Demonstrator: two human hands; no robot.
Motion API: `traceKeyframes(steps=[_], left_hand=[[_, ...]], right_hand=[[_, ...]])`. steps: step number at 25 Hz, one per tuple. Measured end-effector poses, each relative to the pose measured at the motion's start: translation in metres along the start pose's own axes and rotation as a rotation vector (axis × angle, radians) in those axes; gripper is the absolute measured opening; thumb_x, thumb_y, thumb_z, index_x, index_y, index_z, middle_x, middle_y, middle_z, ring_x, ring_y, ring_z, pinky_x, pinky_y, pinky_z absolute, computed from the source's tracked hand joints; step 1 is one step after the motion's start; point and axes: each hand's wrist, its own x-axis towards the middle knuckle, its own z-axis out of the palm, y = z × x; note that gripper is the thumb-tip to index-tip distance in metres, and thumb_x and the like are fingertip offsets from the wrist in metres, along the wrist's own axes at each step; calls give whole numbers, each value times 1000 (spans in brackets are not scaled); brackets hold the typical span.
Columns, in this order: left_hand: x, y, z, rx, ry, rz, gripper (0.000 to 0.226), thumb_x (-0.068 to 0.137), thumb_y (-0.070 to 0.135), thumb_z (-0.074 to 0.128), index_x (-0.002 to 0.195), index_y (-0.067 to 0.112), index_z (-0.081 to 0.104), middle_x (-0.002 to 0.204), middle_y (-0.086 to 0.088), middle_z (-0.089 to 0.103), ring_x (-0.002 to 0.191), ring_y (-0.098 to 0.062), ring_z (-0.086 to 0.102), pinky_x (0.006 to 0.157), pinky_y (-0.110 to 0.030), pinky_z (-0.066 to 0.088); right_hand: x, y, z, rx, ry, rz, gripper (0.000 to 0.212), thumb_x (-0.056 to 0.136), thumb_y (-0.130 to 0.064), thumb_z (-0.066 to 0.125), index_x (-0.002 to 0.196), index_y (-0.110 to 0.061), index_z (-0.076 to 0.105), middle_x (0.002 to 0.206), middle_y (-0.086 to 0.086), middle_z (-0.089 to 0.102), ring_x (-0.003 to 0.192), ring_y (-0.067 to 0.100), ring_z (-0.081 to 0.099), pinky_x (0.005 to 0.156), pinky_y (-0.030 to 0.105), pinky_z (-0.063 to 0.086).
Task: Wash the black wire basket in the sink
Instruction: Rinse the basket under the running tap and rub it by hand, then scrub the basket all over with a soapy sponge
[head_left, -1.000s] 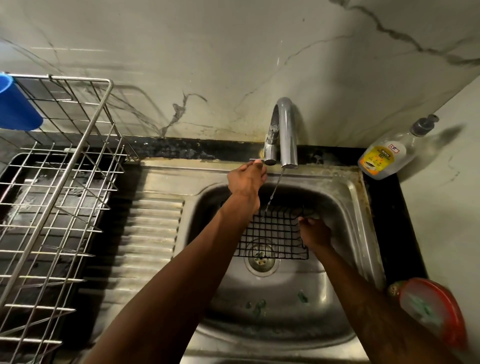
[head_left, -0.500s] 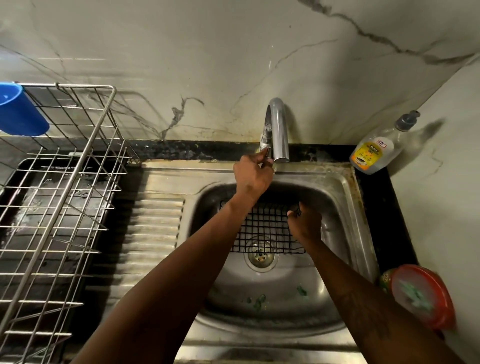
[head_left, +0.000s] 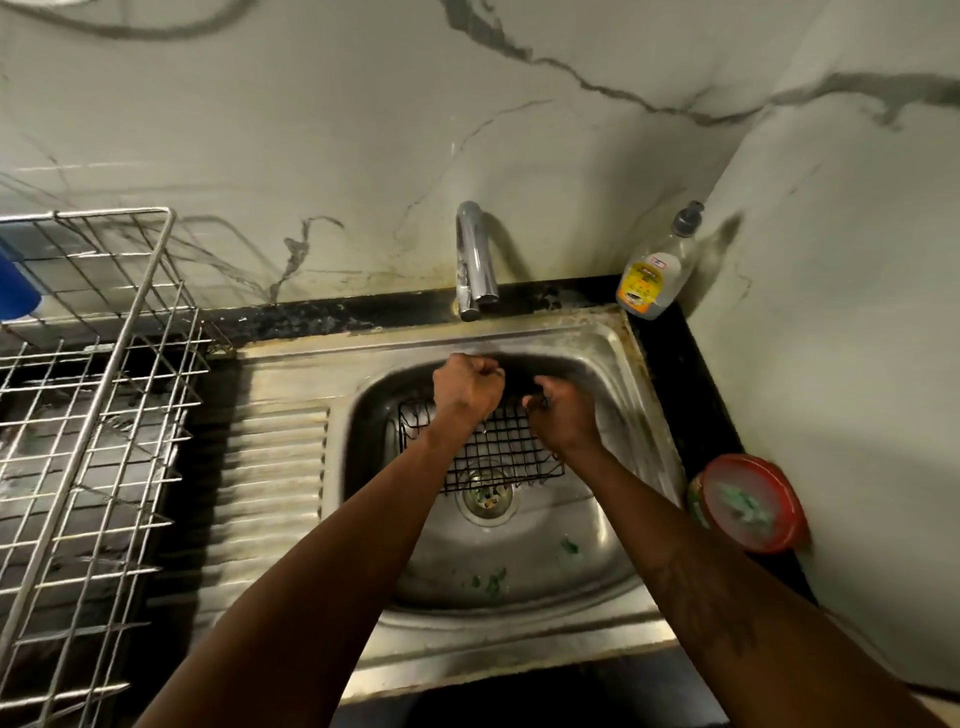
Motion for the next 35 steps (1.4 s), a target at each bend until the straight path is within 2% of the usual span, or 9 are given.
traceKeyframes(steps=[5, 11, 17, 20, 24, 26, 29, 32, 35], left_hand=[[-40, 25, 39, 45, -152, 132, 17, 89, 14, 65, 95, 21, 79, 91, -3, 77, 87, -19, 71, 90, -31, 57], [-101, 65, 105, -193, -449, 13, 10, 90, 13, 69, 96, 10, 76, 81, -12, 75, 65, -22, 73, 63, -42, 64], [-139, 78, 146, -116, -500, 105, 18, 78, 24, 82, 94, 18, 79, 86, -6, 76, 65, -18, 75, 64, -38, 64], [-145, 72, 154, -121, -502, 82, 22, 73, 16, 82, 94, 17, 80, 91, -6, 75, 66, -21, 75, 63, -39, 64], [-142, 64, 143, -280, -507, -48, 14, 83, 0, 71, 95, 5, 75, 81, -9, 75, 55, -19, 68, 55, -31, 60], [-130, 50, 122, -369, -452, -140, 11, 89, -2, 63, 91, 4, 72, 74, -11, 73, 48, -17, 61, 50, -29, 54], [-100, 11, 80, -384, -282, -203, 13, 88, 3, 62, 86, 11, 72, 81, -15, 74, 62, -24, 68, 65, -38, 62], [-73, -30, 44, -353, -160, -236, 14, 92, 6, 56, 85, 11, 68, 86, -9, 70, 73, -19, 68, 60, -30, 57], [-53, -70, 13, -105, 108, -221, 13, 90, 25, 69, 83, 17, 76, 80, 2, 73, 79, -11, 69, 81, -26, 58]], right_hand=[[-40, -5, -51, 30, 129, -5, 37, 85, -16, 74, 121, -8, 72, 113, 12, 75, 106, 24, 70, 92, 19, 45], [-93, 38, -160, -191, 314, 116, 17, 78, -12, 72, 92, -17, 81, 92, 4, 78, 91, 25, 71, 86, 31, 55], [-124, 76, -199, -586, -3, 207, 35, 83, -48, 67, 100, -19, 75, 91, 9, 73, 84, 31, 70, 67, 30, 51], [-120, 84, -189, -576, -120, 221, 32, 91, -42, 63, 112, -21, 73, 110, 9, 72, 98, 31, 67, 76, 32, 49], [-116, 94, -196, -596, 5, 284, 29, 87, -30, 70, 110, -11, 73, 107, 14, 73, 98, 33, 68, 76, 32, 49], [-113, 87, -212, -379, 82, 214, 28, 78, -26, 82, 103, -15, 78, 94, 8, 77, 88, 24, 73, 72, 22, 49], [-103, 50, -204, 250, 112, 206, 22, 73, -19, 89, 93, -17, 80, 83, -2, 77, 74, 6, 74, 73, 19, 56], [-87, 9, -155, 798, -76, 277, 25, 73, -3, 85, 94, -11, 74, 80, 5, 77, 74, 17, 75, 68, 27, 60], [-70, -19, -104, 943, -227, 378, 26, 83, 13, 68, 95, -10, 68, 79, 2, 77, 76, 14, 74, 68, 22, 58]])
